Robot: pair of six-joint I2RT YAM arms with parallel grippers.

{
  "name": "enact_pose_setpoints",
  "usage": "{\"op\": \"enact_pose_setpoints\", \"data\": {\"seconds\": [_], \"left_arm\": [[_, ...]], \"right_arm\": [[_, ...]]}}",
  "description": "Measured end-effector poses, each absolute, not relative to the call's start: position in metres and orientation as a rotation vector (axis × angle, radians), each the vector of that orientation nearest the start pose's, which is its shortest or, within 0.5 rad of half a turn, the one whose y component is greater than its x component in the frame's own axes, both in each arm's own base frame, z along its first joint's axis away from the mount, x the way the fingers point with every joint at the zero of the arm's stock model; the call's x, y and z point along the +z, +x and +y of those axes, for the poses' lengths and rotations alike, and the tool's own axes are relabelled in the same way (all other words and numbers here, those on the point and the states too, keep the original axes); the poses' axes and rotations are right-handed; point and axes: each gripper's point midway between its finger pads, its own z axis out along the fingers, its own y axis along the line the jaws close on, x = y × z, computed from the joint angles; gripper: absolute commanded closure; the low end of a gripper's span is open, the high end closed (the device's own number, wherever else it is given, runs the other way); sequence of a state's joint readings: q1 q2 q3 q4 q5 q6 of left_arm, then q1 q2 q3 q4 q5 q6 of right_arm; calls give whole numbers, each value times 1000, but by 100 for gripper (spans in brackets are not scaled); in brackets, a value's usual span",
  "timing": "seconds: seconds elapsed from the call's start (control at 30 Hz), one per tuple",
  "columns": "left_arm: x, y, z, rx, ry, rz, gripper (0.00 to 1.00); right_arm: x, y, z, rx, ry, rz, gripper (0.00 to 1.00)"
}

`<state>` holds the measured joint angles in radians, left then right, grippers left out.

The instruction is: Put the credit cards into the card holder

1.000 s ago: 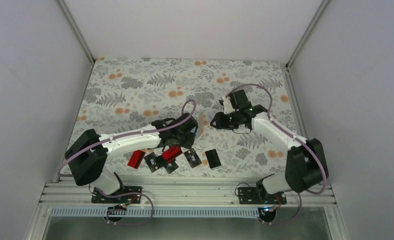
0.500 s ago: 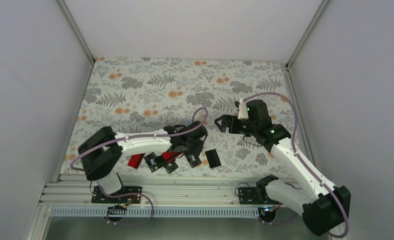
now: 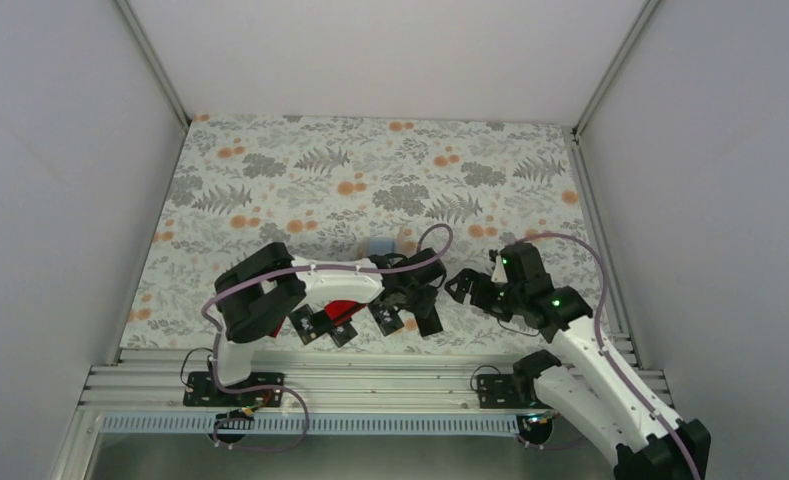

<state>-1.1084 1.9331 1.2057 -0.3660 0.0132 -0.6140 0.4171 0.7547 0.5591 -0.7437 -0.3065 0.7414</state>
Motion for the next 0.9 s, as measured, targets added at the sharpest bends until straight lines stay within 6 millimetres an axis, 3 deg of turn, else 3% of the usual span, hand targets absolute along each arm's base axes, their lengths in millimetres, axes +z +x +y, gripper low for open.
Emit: {"op": "enact_pose_setpoints", "data": {"seconds": [0.43, 0.77, 0.9], "left_arm": [[21, 200, -420, -603, 707, 2666, 68], [21, 158, -422, -668, 794, 2663, 68], [20, 150, -420, -682, 784, 2668, 69]], "right_arm": [[102, 156, 122, 752, 413, 2738, 0], [93, 135, 130, 819, 360, 2856, 0], [76, 118, 138, 892, 357, 2946, 0]]}}
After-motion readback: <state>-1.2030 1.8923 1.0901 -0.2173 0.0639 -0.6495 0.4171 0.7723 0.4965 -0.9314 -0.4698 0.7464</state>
